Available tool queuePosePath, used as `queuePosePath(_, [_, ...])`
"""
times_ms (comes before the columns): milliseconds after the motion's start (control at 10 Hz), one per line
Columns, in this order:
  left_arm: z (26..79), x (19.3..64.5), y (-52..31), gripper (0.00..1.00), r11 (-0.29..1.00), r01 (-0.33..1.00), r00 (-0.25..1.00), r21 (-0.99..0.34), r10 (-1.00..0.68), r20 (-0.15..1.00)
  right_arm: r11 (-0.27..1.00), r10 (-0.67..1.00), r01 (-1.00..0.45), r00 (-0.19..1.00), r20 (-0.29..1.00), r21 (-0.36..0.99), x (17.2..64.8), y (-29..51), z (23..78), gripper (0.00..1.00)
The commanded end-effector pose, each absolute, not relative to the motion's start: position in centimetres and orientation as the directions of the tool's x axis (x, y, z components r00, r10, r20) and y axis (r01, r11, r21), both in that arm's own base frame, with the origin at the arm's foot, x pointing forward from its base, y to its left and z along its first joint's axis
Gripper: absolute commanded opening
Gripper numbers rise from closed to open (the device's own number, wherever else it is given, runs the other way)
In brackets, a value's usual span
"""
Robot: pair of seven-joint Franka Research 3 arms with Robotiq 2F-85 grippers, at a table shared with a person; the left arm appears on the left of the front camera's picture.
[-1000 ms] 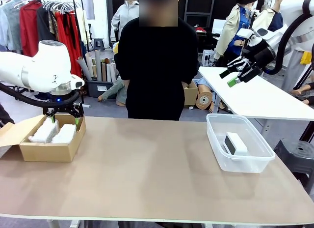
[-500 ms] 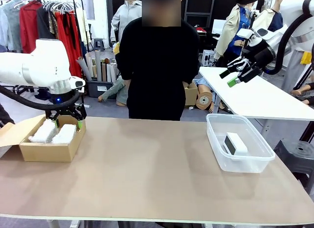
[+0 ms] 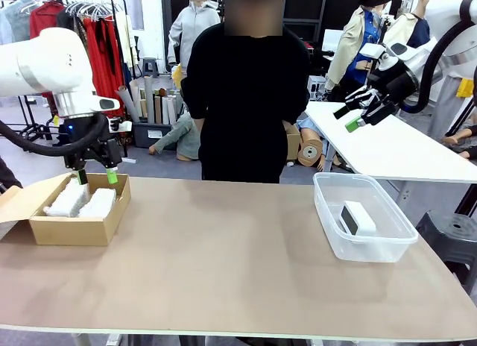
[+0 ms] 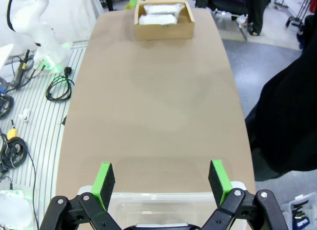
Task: Separate and place wrapped and unwrapped clocks.
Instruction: If the picked Digital clock is wrapped, place it in the Package Box ; if not, place it in the Organizing box.
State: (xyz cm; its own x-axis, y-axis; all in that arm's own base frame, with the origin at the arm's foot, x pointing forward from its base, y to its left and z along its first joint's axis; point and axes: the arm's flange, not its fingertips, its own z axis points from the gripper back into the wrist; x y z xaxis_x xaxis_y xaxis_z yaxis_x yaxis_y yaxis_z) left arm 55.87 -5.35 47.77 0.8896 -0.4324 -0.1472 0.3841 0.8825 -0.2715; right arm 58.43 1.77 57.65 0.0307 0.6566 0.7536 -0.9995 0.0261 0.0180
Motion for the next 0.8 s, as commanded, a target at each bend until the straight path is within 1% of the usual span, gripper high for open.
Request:
queuePosePath(0, [48.9,55.7,-5.5,1.00,0.764,0.533,0.815,-0.364,-0.579,-0.022,0.024,0.657,-1.000,0.029,0.753,0.017,58.3,1.7,57.8,1.00])
queuePosePath(200, [51.1,53.9,-5.9,1.00,0.595,0.689,0.699,-0.413,-0.695,0.166,0.024,0.657,-1.000,0.029,0.753,0.017,58.3,1.7,57.8,1.00])
queuePosePath(300, [52.3,53.3,-5.8,1.00,0.549,0.728,0.666,-0.411,-0.708,0.236,0.024,0.657,-1.000,0.029,0.753,0.017,58.3,1.7,57.8,1.00])
queuePosePath(400, [52.8,52.2,-6.1,1.00,0.544,0.744,0.659,-0.389,-0.695,0.288,0.024,0.657,-1.000,0.029,0.753,0.017,58.3,1.7,57.8,1.00])
queuePosePath(500, [52.6,52.0,-6.2,1.00,0.567,0.730,0.670,-0.383,-0.705,0.234,0.024,0.657,-1.000,0.029,0.753,0.017,58.3,1.7,57.8,1.00])
queuePosePath(600, [53.5,54.1,-7.0,1.00,0.583,0.721,0.681,-0.374,-0.697,0.226,0.024,0.657,-1.000,0.029,0.753,0.017,58.3,1.7,57.8,1.00])
queuePosePath(700, [53.5,54.1,-7.0,1.00,0.583,0.721,0.681,-0.374,-0.697,0.226,0.024,0.657,-1.000,0.029,0.753,0.017,58.3,1.7,57.8,1.00])
